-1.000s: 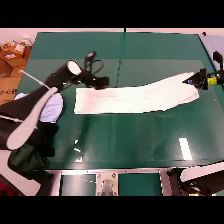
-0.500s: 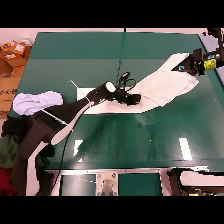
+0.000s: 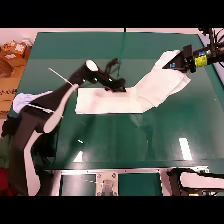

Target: Fold the shirts.

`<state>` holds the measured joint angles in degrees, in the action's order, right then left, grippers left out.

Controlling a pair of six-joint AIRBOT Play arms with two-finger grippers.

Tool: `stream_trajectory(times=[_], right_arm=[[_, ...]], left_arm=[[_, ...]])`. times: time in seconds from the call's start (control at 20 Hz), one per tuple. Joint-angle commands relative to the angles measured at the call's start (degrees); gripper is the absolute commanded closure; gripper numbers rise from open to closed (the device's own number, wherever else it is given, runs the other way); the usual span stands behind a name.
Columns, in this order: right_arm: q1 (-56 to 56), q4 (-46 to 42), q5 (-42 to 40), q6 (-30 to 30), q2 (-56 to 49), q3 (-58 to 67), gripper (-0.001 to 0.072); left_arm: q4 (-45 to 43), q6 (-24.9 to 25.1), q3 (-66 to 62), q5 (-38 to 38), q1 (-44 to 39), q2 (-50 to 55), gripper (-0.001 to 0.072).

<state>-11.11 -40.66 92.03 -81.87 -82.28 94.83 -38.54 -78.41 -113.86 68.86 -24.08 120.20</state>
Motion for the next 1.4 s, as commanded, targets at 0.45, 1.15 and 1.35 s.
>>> stream_trajectory(times=[0.45, 1.15, 1.35], right_arm=[[39.34, 2.23, -46.49, -6.01, -15.96, -5.46, 0.0696], [25.40, -4.66, -34.18, -4.50, -17.07, -6.64, 0.0697], [12.17, -9.22, -32.33, -3.58, -8.76, -22.32, 0.0296]], left_arm=[[-16.28, -2.08, -5.35, 17.73, 25.51, -13.66, 0.0681], [-19.34, -1.14, -5.35, 19.52, 26.82, -13.66, 0.0681], [-23.30, -2.40, -5.35, 18.82, 26.82, -13.66, 0.0681]])
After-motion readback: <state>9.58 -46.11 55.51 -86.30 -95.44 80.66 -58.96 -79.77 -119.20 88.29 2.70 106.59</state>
